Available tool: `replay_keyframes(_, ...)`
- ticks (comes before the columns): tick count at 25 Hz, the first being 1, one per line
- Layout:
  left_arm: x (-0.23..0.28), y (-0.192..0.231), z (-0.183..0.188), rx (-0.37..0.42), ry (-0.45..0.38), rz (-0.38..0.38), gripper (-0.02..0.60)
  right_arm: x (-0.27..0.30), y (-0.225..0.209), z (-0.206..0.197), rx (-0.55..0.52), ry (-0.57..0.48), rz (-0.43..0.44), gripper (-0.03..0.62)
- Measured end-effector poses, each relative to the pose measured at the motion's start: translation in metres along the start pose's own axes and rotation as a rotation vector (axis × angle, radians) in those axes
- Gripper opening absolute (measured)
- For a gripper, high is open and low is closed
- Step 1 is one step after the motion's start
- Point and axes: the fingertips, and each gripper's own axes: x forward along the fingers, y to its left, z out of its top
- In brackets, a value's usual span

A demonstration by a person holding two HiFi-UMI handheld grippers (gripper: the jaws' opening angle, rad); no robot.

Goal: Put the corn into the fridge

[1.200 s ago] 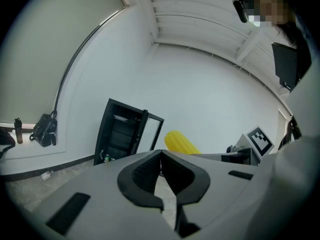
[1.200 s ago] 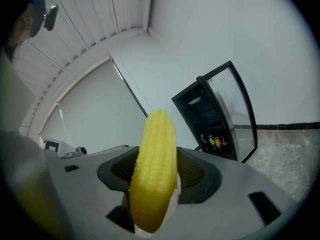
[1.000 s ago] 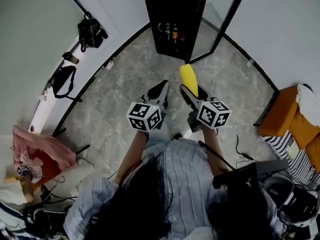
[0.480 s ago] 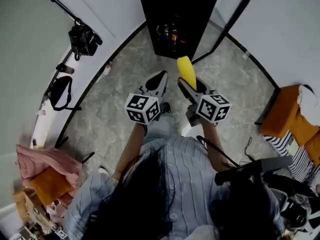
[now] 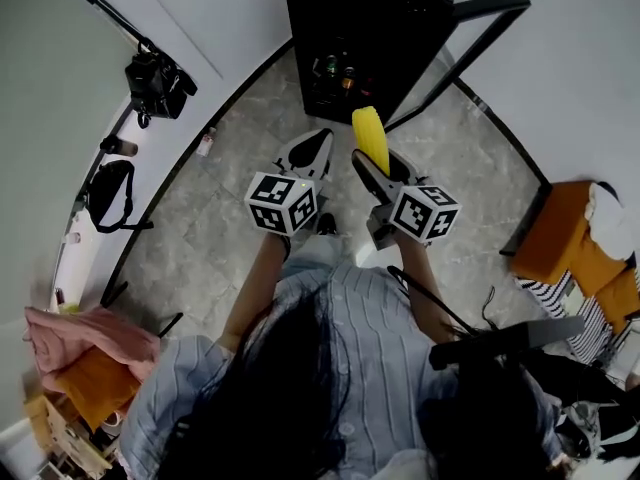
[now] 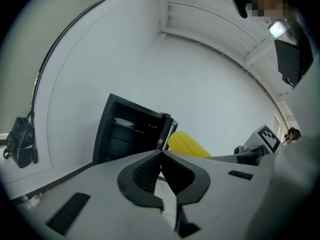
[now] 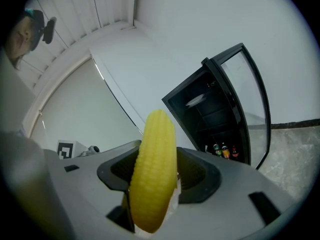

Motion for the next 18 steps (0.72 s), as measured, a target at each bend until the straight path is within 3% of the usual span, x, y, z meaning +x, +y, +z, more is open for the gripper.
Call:
replay_keyframes(8, 0.018, 0.023, 0.016, 0.012, 0.004, -0.047, 0.009, 0.027, 0.005, 0.019, 0.027, -0.043, 0.001, 0.236)
replay_keyframes(18, 0.031, 0.038, 0.004, -0.025, 0.036, -0.06, 0.009, 0.039, -0.013, 0.029, 0.069, -0.048, -0.027, 0.236)
